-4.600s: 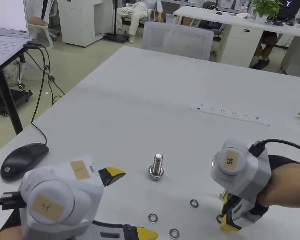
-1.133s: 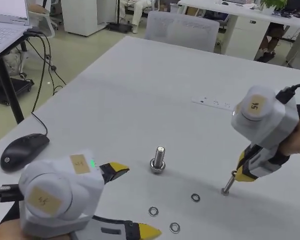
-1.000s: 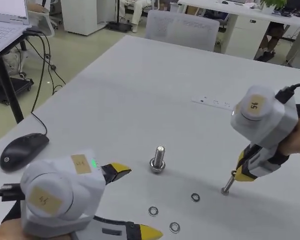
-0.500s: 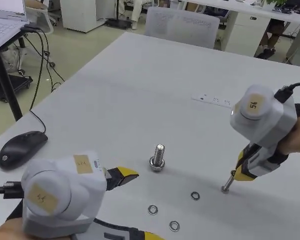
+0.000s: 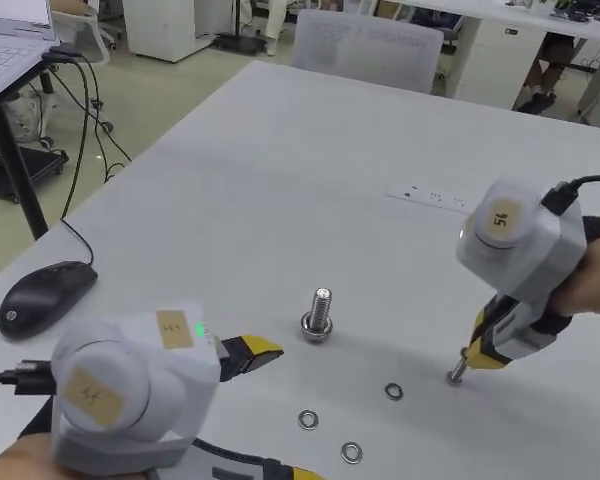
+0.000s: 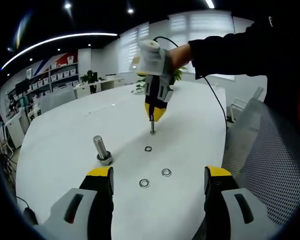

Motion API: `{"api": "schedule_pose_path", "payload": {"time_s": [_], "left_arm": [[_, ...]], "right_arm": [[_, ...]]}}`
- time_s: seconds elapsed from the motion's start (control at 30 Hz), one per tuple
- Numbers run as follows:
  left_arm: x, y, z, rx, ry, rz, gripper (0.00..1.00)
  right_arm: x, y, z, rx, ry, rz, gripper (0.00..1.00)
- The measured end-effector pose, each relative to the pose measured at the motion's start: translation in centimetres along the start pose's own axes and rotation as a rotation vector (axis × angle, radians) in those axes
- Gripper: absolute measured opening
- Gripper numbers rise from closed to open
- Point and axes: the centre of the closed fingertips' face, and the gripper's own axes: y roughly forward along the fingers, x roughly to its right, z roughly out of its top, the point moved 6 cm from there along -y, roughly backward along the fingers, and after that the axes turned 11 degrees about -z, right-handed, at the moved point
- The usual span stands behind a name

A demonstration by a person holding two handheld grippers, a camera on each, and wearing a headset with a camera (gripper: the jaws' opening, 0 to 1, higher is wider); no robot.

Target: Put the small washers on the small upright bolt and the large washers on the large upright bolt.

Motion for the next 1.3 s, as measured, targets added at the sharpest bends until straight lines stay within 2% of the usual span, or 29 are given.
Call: {"api": "schedule_pose_path", "payload": {"time_s": [0.4,0.67,0.97,1.3], "left_arm": [[-0.1,0.2,0.1,-0.013,0.001,-0.003,0.73],[-0.2,0.3,0.0,-0.015,-0.007,0.001,0.73],[-0.2,0.3,0.0,-0.015,-0.008,0.004,0.73],[-0.2,0.1,0.1,-0.012,-0.005,0.008,0.73]], "right_arm": [[-0.5,2.6,-0.7,-0.005,0.015,0.020,0.13],[-0.6,3.4,-0.9,-0.016,0.000,0.023,0.13],[-0.5,3.5,-0.9,-0.012,-0.014,0.019,0.14],[-0.2,3.1,-1.0,-0.007,-0.009,0.010,0.19]]}}
